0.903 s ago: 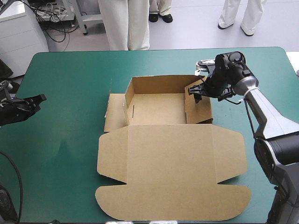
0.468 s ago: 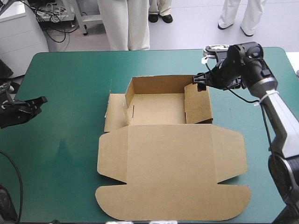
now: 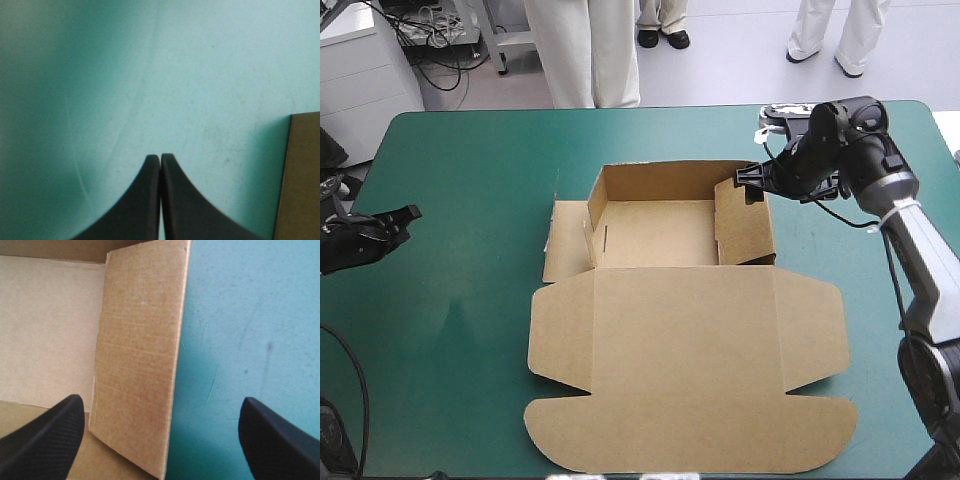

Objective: Fold the box

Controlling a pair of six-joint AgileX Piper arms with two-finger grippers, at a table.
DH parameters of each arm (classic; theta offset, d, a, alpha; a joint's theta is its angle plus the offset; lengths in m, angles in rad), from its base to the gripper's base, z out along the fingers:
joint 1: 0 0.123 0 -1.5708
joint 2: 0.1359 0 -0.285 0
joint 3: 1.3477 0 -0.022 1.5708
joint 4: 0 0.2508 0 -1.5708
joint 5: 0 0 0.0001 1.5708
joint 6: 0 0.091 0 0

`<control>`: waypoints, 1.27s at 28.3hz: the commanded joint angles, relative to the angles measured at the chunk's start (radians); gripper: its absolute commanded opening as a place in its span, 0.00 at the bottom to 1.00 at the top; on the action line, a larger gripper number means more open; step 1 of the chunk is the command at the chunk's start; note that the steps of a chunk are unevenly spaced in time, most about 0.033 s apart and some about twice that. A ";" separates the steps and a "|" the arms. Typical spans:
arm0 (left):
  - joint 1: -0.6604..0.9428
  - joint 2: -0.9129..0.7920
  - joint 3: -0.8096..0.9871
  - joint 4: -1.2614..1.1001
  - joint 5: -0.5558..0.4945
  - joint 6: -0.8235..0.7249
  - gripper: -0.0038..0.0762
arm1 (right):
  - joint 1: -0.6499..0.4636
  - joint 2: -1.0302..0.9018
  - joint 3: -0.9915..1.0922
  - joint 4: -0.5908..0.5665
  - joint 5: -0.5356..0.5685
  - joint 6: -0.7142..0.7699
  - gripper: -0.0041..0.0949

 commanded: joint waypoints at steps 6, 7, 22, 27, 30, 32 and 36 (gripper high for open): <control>0.003 -0.034 -0.023 -0.042 -0.031 -0.007 0.03 | -0.003 0.087 -0.023 0.013 -0.017 -0.001 0.82; 0.003 -0.034 -0.023 -0.042 -0.031 -0.007 0.03 | -0.003 0.103 -0.023 0.013 -0.013 -0.004 0.82; 0.003 -0.034 -0.023 -0.042 -0.036 -0.007 0.03 | -0.003 0.189 -0.023 0.061 0.001 -0.007 0.66; 0.003 -0.034 -0.023 -0.042 -0.036 -0.007 0.03 | -0.003 0.189 -0.023 0.061 0.001 -0.005 0.19; 0.003 -0.034 -0.023 -0.040 -0.034 -0.007 0.03 | -0.003 0.189 -0.023 0.063 0.001 -0.005 0.03; 0.003 -0.034 -0.023 -0.040 -0.036 -0.007 0.03 | -0.003 0.189 -0.023 0.063 0.001 -0.005 0.02; 0.003 -0.034 -0.023 -0.040 -0.042 -0.007 0.03 | -0.003 0.147 -0.033 0.069 0.001 -0.033 0.02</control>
